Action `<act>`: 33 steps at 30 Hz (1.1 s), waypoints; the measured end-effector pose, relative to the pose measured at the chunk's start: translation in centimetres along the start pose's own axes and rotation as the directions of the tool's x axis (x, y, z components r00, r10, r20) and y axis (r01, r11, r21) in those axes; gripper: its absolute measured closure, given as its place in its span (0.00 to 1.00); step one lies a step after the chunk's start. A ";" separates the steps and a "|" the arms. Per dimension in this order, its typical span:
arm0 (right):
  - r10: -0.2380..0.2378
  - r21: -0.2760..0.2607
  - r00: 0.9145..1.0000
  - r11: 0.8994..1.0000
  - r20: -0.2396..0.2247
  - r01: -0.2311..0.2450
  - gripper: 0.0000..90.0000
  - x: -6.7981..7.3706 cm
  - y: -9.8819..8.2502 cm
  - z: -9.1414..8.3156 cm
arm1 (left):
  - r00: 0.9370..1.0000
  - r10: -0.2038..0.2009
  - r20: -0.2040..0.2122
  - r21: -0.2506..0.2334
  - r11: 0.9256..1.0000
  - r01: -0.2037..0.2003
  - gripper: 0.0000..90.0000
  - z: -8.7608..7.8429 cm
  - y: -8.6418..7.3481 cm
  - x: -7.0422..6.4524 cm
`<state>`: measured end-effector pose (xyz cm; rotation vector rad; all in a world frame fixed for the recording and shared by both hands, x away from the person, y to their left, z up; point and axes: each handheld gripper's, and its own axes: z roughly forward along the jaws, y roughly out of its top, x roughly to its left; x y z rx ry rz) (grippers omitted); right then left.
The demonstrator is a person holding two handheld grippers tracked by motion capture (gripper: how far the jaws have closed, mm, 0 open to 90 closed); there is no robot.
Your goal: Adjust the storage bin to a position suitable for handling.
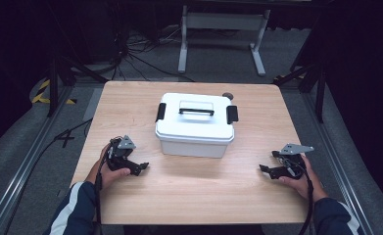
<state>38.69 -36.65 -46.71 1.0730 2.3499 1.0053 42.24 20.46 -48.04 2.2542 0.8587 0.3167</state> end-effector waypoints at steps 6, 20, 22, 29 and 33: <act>-0.005 0.003 1.000 1.000 -0.004 0.005 0.18 -0.1 0.0 -0.1 | 1.000 0.000 -0.012 -0.003 1.000 0.000 0.00 0.0 0.0 0.0; -0.031 0.041 0.999 0.999 -0.030 0.032 0.19 -0.4 0.1 -0.5 | 1.000 -0.010 -0.010 -0.005 1.000 0.010 0.00 -0.1 -0.1 -0.1; -0.035 0.048 0.999 0.998 -0.034 0.037 0.22 -0.4 0.2 -0.5 | 1.000 -0.009 -0.011 -0.005 1.000 0.009 0.00 -0.1 -0.1 -0.1; -0.047 0.003 0.998 0.999 -0.045 0.048 0.29 -0.5 1.3 -2.2 | 1.000 -0.004 0.000 -0.006 1.000 0.004 0.00 0.0 -0.1 -0.1; -0.072 -0.030 0.996 0.997 -0.053 0.070 0.32 -0.6 2.8 -3.7 | 1.000 0.000 -0.002 -0.008 1.000 0.000 0.00 0.0 -0.1 0.0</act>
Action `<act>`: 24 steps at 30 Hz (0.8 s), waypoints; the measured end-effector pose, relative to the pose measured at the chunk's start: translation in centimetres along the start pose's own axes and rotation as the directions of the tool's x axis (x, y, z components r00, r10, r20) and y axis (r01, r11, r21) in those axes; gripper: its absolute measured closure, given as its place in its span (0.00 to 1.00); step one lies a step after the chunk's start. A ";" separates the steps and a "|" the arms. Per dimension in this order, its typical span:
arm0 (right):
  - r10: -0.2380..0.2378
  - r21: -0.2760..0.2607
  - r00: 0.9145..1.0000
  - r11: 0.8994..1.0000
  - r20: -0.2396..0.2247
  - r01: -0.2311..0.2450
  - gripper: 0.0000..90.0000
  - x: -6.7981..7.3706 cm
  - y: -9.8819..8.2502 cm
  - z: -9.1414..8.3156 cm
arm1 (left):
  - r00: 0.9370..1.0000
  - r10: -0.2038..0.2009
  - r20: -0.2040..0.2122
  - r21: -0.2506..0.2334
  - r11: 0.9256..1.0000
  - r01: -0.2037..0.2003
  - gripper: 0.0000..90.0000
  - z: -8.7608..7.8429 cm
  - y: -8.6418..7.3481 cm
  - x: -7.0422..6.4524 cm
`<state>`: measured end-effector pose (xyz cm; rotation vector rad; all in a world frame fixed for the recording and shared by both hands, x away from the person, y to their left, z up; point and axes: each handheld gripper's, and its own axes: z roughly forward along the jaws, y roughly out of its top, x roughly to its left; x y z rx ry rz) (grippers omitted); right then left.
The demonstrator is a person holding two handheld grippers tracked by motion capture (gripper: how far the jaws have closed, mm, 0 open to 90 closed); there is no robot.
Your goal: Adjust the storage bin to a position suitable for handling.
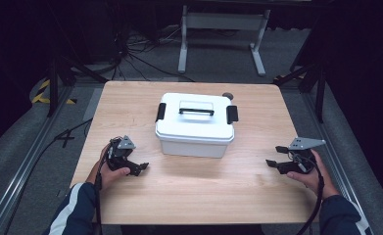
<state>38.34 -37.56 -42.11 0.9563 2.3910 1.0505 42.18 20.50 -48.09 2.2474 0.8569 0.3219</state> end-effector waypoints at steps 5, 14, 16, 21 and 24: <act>-0.063 0.006 0.998 0.998 0.003 0.063 0.34 0.0 1.7 -1.4 | 1.000 -0.004 0.001 0.002 1.000 0.004 0.00 0.0 0.0 0.0; -0.111 -0.020 0.993 0.994 0.037 0.112 0.34 -0.5 5.0 -3.5 | 1.000 -0.005 0.000 0.002 1.000 0.005 0.00 0.0 0.0 -0.1; -0.117 -0.045 0.992 0.992 0.038 0.119 0.34 -0.6 6.2 -4.1 | 1.000 -0.006 0.000 0.001 1.000 0.006 0.00 0.0 0.0 -0.1; -0.131 -0.062 0.991 0.989 0.034 0.133 0.34 -0.3 7.8 -4.1 | 1.000 -0.006 -0.001 0.002 1.000 0.006 0.00 0.0 0.0 -0.1; -0.147 -0.060 0.989 0.987 0.024 0.148 0.36 -0.2 8.8 -4.1 | 1.000 -0.004 -0.004 0.002 1.000 0.004 0.00 0.0 0.0 -0.1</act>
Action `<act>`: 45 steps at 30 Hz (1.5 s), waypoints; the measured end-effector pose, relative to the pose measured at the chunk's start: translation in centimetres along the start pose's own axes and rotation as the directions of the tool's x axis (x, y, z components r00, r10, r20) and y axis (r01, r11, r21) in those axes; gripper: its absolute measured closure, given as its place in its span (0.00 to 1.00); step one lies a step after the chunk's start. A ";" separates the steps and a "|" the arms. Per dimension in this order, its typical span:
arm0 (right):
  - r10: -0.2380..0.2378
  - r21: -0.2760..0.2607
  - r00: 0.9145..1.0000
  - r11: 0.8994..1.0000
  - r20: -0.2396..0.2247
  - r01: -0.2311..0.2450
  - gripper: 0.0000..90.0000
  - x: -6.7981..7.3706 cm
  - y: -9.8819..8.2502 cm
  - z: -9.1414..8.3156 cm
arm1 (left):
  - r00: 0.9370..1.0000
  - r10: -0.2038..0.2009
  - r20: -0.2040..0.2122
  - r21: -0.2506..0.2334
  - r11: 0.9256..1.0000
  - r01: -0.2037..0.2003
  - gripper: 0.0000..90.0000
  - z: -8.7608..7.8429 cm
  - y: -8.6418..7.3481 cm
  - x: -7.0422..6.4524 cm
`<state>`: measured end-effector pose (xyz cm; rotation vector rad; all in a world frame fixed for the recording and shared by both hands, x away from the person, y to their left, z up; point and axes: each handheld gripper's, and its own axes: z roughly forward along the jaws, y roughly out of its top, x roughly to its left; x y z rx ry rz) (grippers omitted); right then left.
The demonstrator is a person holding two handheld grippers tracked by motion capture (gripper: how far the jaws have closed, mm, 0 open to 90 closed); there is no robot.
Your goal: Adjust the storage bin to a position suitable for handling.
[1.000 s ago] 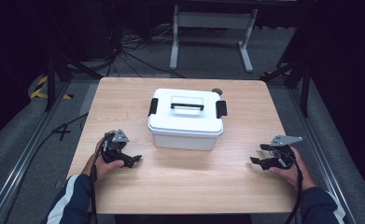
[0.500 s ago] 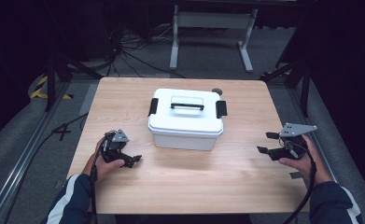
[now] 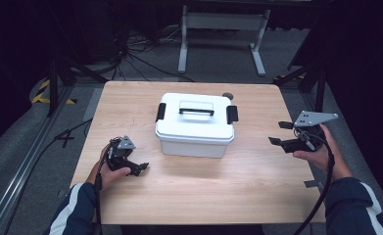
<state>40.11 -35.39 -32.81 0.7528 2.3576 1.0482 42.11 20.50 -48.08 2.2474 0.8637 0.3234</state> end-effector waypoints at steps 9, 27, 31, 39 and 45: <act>-0.052 -0.003 0.999 0.999 -0.007 0.052 0.41 -0.3 3.4 -0.2 | 1.000 0.000 0.001 0.000 1.000 0.000 0.00 0.0 0.0 0.0; -0.224 0.059 0.971 0.972 -0.081 0.229 0.48 2.0 11.8 4.0 | 1.000 0.000 0.001 0.000 1.000 0.000 0.00 0.0 0.0 0.0; -0.259 0.089 0.960 0.959 -0.103 0.268 0.49 2.7 13.3 5.5 | 1.000 0.000 0.000 0.000 1.000 0.000 0.00 0.0 0.0 0.0; -0.300 0.132 0.943 0.938 -0.146 0.319 0.50 3.8 15.9 8.2 | 1.000 0.000 0.000 -0.001 1.000 0.000 0.00 0.0 0.0 0.0; -0.333 0.159 0.925 0.919 -0.181 0.362 0.52 4.6 17.4 10.2 | 1.000 -0.003 0.000 0.000 1.000 0.003 0.00 0.0 0.0 0.0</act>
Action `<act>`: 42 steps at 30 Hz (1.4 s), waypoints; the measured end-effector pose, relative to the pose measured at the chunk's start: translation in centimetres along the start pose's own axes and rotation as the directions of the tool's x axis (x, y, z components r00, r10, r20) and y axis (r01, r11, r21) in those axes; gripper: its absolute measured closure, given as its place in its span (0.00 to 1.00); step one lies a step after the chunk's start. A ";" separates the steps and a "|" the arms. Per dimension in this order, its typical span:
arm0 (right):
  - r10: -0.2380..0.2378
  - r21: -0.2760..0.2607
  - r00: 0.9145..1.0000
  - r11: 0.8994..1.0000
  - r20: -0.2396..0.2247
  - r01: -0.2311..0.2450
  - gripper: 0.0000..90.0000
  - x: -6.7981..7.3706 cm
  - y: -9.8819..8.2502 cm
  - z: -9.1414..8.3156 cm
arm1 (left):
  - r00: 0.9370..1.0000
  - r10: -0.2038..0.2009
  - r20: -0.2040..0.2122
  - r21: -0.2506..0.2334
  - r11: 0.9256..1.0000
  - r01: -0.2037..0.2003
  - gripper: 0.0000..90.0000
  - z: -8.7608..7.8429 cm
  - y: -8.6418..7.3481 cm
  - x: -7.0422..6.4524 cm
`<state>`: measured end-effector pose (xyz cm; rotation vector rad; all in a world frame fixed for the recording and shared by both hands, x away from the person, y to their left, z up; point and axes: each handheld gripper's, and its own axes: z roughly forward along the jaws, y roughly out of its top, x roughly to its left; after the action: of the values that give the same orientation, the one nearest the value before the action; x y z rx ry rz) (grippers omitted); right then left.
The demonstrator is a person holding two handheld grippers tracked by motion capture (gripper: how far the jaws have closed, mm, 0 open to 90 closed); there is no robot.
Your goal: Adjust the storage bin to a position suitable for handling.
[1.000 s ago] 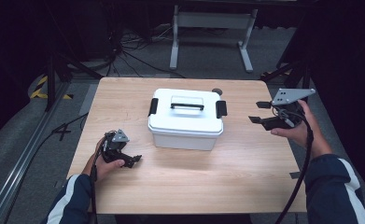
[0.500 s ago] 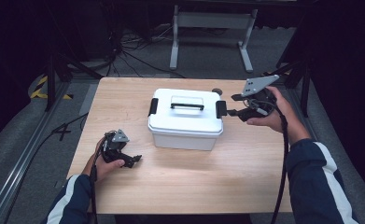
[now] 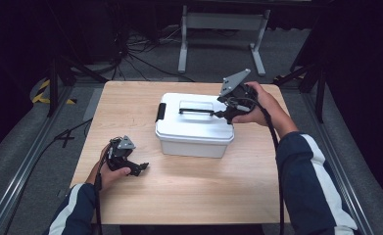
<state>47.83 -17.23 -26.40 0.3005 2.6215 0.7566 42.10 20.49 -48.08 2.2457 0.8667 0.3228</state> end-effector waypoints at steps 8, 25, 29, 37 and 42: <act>-0.076 0.086 0.997 0.993 -0.025 0.078 0.55 0.1 3.4 3.5 | 1.000 0.002 0.000 0.000 1.000 -0.002 0.00 0.0 0.0 0.0; -0.170 0.188 0.983 0.965 -0.073 0.181 0.93 0.7 5.0 6.5 | 1.000 0.008 0.002 0.001 1.000 -0.008 0.00 -0.1 -0.1 0.0; -0.194 0.210 0.978 0.956 -0.076 0.206 0.93 0.9 5.2 6.4 | 1.000 0.008 0.002 0.001 1.000 -0.008 0.00 -0.1 -0.1 0.0; -0.209 0.206 0.975 0.954 -0.074 0.220 0.93 0.8 5.6 6.2 | 1.000 0.007 0.002 0.000 1.000 -0.007 0.00 -0.1 -0.1 0.0; -0.211 0.182 0.976 0.959 -0.060 0.218 0.94 0.7 5.9 5.9 | 1.000 0.007 0.003 0.002 1.000 -0.007 0.00 -0.1 -0.1 0.0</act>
<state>50.21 -9.40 -27.96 0.0498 2.7112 0.4482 42.02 20.56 -48.06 2.2508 0.8581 0.3225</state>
